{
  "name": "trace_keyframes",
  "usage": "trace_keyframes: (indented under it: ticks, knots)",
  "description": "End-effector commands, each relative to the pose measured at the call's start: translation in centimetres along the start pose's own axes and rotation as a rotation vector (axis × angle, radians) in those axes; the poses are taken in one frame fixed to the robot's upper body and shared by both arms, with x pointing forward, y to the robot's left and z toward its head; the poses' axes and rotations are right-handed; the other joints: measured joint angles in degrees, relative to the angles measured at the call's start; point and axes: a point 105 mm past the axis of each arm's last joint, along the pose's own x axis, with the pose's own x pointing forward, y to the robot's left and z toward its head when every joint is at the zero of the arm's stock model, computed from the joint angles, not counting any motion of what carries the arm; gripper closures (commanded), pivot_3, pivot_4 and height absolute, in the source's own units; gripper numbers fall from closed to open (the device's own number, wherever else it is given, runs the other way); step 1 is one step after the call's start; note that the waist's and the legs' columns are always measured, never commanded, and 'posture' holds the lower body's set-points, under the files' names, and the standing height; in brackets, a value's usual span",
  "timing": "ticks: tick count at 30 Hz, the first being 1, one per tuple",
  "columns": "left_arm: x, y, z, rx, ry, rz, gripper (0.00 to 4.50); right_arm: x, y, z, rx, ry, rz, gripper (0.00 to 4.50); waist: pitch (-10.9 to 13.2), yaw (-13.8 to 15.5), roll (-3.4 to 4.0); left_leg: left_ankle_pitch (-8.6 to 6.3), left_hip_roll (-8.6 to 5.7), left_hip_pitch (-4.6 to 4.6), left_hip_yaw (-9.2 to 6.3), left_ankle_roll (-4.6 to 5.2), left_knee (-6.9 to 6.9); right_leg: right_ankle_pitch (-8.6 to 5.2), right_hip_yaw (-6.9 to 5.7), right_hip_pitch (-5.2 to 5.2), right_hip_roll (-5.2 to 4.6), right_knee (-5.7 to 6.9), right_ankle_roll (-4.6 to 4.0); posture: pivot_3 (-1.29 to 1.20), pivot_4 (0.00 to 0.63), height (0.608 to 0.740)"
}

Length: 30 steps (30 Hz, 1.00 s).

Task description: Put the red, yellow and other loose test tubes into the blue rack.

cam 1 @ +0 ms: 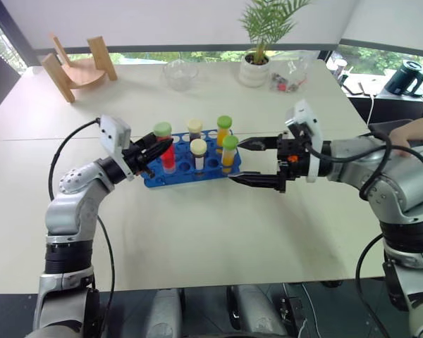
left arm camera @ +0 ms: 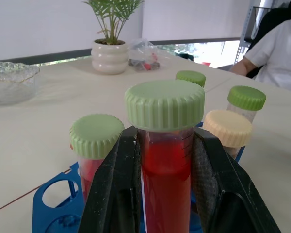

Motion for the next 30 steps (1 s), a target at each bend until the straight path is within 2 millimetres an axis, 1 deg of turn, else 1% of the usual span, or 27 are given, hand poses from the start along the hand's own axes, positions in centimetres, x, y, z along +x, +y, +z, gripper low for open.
trace_keyframes:
  ticks: [1,6,8,10,11,12,14,15,16,17,19,20,21,22,23,25,26,28,30]
  knots:
    - [-0.1,0.3,0.4,0.059,-0.005,0.017,3.66,-0.1,0.3,0.8,-0.033,-0.031,-0.006,0.0,0.0,0.0,0.0,0.0,0.0,0.0,0.0,0.0,0.0,0.0,0.0,0.0,0.0,0.0,0.0,0.0,0.15,0.74]
    - [0.1,-0.1,-0.1,0.067,0.006,0.002,3.66,0.0,0.5,0.8,-0.027,-0.037,-0.003,0.0,0.0,0.0,0.0,0.0,0.0,0.0,0.0,0.0,-0.01,0.0,0.0,0.0,0.0,0.0,0.0,0.0,0.15,0.74]
    - [-0.1,-0.4,0.0,0.052,0.003,-0.013,3.66,-0.1,0.6,0.8,-0.025,-0.035,0.0,0.0,0.0,0.0,0.0,0.0,0.0,0.0,0.0,0.0,-0.01,0.0,0.0,0.0,0.0,0.0,0.0,0.0,0.15,0.74]
    - [-0.3,-0.5,0.2,0.044,0.003,-0.026,2.65,-0.1,0.7,0.7,-0.024,-0.032,0.004,0.0,0.0,-0.1,0.0,0.0,0.0,-0.01,0.0,0.0,-0.01,0.0,0.0,0.0,0.0,-0.01,0.0,0.0,0.15,0.74]
    - [-0.4,-0.5,0.3,0.049,0.003,-0.027,2.29,0.0,0.7,0.7,-0.023,-0.031,0.006,0.0,0.0,-0.1,0.0,0.0,0.0,0.0,0.0,0.0,-0.03,0.0,0.0,0.0,0.0,-0.01,0.0,0.0,0.15,0.74]
    - [-0.5,-0.4,0.5,0.053,0.001,-0.023,1.73,0.0,0.7,0.7,-0.022,-0.031,0.009,0.0,0.0,-0.1,0.0,0.0,0.0,0.0,0.0,0.0,-0.04,0.0,0.0,-0.01,0.0,-0.02,0.0,0.0,0.15,0.74]
    - [-0.8,0.1,0.9,0.069,0.009,0.0,0.82,0.0,0.8,0.6,-0.019,-0.03,0.012,0.0,0.0,-0.1,0.0,0.0,0.0,0.0,-0.01,0.0,-0.04,0.0,0.0,-0.01,0.0,-0.02,0.0,0.0,0.15,0.74]
    - [-1.1,0.3,0.9,0.083,0.022,0.011,0.26,0.0,0.8,0.5,-0.017,-0.028,0.013,0.0,0.0,-0.1,0.0,0.0,0.0,0.0,0.0,0.0,-0.04,0.0,0.0,0.0,0.0,-0.02,0.0,0.0,0.15,0.74]
    - [-1.5,0.5,1.1,0.097,0.041,0.02,0.11,0.0,0.8,0.3,-0.015,-0.023,0.012,0.0,0.0,-0.1,0.0,0.0,0.0,0.0,0.0,0.0,-0.04,0.0,0.0,0.0,0.0,-0.02,0.0,0.0,0.15,0.74]
    - [-1.9,0.7,1.3,0.102,0.062,0.023,0.11,-0.1,0.9,0.1,-0.01,-0.015,0.011,0.0,0.0,-0.1,0.0,0.0,0.0,-0.01,-0.01,0.0,-0.04,0.0,0.0,0.0,0.0,-0.03,0.0,0.0,0.15,0.74]
    - [-3.5,0.3,1.7,0.093,0.121,-0.016,0.11,-0.7,1.0,-0.6,0.009,0.009,0.015,0.0,0.0,-0.3,0.01,0.0,0.0,0.0,0.0,0.0,-0.07,-0.01,0.0,-0.01,0.0,-0.05,0.0,0.0,0.15,0.74]
    - [-4.4,-0.2,1.7,0.081,0.153,-0.044,0.11,-1.1,1.2,-1.3,0.023,0.032,0.018,0.0,0.0,-0.3,0.02,0.0,0.01,-0.01,0.0,0.0,-0.12,-0.01,0.0,-0.04,0.01,-0.07,-0.01,0.0,0.15,0.74]
    - [-5.6,-0.8,1.3,0.067,0.214,-0.081,0.11,-1.6,1.4,-2.3,0.035,0.071,0.022,0.0,0.0,-0.3,0.04,0.0,0.02,-0.01,0.02,0.01,-0.15,-0.02,0.01,-0.04,0.0,-0.1,-0.01,0.0,0.15,0.74]
    - [-6.4,-1.2,1.0,0.055,0.256,-0.105,0.11,-1.9,1.5,-3.0,0.042,0.098,0.025,0.0,0.0,-0.3,0.03,-0.01,0.02,-0.04,0.02,0.01,-0.18,-0.03,0.01,-0.09,0.0,-0.11,-0.01,0.0,0.15,0.74]
    - [-7.4,-1.8,0.4,0.052,0.309,-0.127,0.11,-2.4,1.6,-3.9,0.049,0.134,0.024,0.0,0.0,-0.2,0.08,-0.02,0.03,-0.05,0.02,0.04,-0.2,-0.03,0.01,-0.09,0.0,-0.16,-0.02,0.0,0.15,0.74]
    - [-10.9,-3.3,-2.3,0.004,0.481,-0.166,0.11,-3.5,1.7,-6.8,0.081,0.234,0.009,0.0,0.0,-0.2,0.09,-0.03,0.02,-0.06,0.06,0.04,-0.21,-0.05,0.03,-0.14,-0.04,-0.17,-0.03,0.0,0.15,0.74]
    - [-12.3,-4.0,-3.4,-0.031,0.541,-0.178,0.11,-3.9,1.7,-7.8,0.093,0.26,0.002,0.0,0.0,-0.3,0.1,-0.03,0.03,-0.03,0.09,0.05,-0.21,-0.06,0.04,-0.09,-0.05,-0.19,-0.03,0.0,0.15,0.74]
    - [-13.7,-4.3,-4.7,-0.096,0.59,-0.155,0.11,-4.0,1.5,-8.4,0.114,0.251,-0.015,0.0,0.0,-0.3,0.1,-0.04,0.03,0.01,0.2,0.05,-0.25,-0.07,0.11,-0.12,-0.08,-0.22,-0.06,0.0,0.15,0.74]
    - [-14.2,-4.1,-5.1,-0.104,0.592,-0.135,0.11,-3.9,1.1,-8.4,0.118,0.231,-0.03,0.0,0.1,0.0,0.08,-0.03,0.05,0.0,0.19,0.04,-0.19,-0.17,0.12,-0.15,-0.03,-0.22,-0.25,0.0,0.15,0.74]
